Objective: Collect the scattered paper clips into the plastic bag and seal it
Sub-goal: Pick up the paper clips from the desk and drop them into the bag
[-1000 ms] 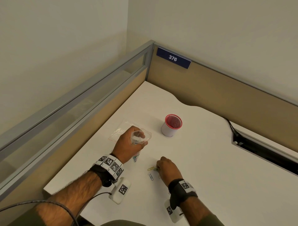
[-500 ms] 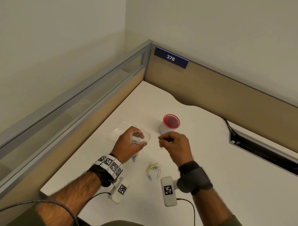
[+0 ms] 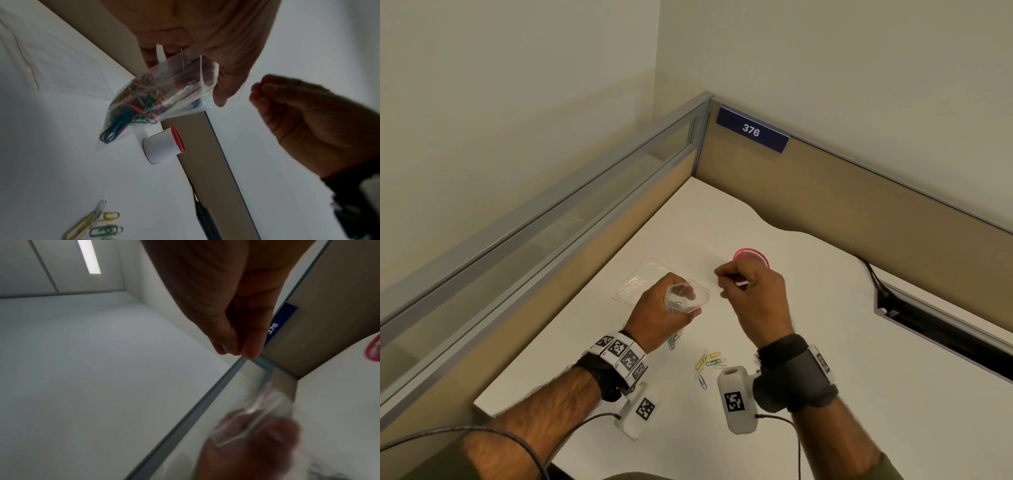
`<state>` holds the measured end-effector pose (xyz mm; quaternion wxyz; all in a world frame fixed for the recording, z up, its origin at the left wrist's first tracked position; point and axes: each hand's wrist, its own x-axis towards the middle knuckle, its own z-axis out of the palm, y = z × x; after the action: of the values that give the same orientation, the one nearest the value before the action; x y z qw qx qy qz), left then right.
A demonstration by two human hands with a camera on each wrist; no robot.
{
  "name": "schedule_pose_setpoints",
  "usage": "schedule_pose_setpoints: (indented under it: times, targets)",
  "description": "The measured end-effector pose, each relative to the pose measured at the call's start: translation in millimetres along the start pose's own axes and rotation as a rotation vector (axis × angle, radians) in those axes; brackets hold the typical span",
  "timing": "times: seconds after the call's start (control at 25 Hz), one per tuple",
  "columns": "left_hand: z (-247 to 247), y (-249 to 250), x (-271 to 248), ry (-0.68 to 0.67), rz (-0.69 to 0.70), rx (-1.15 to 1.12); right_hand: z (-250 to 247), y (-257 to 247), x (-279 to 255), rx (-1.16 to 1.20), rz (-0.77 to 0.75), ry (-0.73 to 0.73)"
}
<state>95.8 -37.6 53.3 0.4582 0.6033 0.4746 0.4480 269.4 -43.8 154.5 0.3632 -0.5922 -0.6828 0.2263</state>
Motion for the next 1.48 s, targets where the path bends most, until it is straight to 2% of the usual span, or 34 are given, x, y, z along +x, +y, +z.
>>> schedule_pose_setpoints:
  times: [0.08, 0.24, 0.32, 0.4, 0.52, 0.64, 0.8, 0.88, 1.04, 1.28, 1.48]
  targets:
    - [-3.7, -0.6, 0.2, 0.013, -0.011, -0.011, 5.0, 29.0, -6.9, -0.09, 0.054, -0.024]
    - [-6.7, 0.2, 1.9, 0.024, -0.009, -0.008, 54.3, 82.2, -40.2, -0.278, 0.144, -0.376]
    - [-7.1, -0.9, 3.5, 0.019, -0.022, -0.005, 80.4, 91.5, -56.4, -0.398, 0.08, -0.554]
    - [-6.6, -2.3, 3.5, 0.01, -0.03, -0.004, 94.5, 97.5, -67.1, -0.494, -0.033, -0.636]
    - [-7.8, -2.9, 2.2, 0.02, -0.025, 0.007, 87.4, 114.8, -70.9, -0.564, -0.069, -0.614]
    - [-11.3, -4.2, 2.0, 0.038, -0.02, 0.006, 65.4, 135.5, -73.5, -0.544, 0.04, -0.555]
    - [-9.0, -5.8, 4.1, 0.042, -0.02, 0.002, 37.8, 150.9, -72.2, -0.448, 0.231, -0.363]
    - [-5.4, -5.4, 3.4, 0.034, -0.024, -0.007, 39.1, 151.5, -76.2, -0.479, 0.259, -0.422]
    - [-1.5, -4.0, 3.2, 0.016, -0.034, -0.011, 57.0, 139.9, -96.8, -0.56, 0.16, -0.525]
    - [-7.1, -6.0, 2.4, 0.037, -0.036, -0.009, 44.6, 142.4, -101.9, -0.577, 0.023, -0.666]
    - [-2.1, -4.6, 2.7, 0.027, -0.022, -0.009, 53.0, 138.6, -100.8, -0.648, -0.069, -0.627]
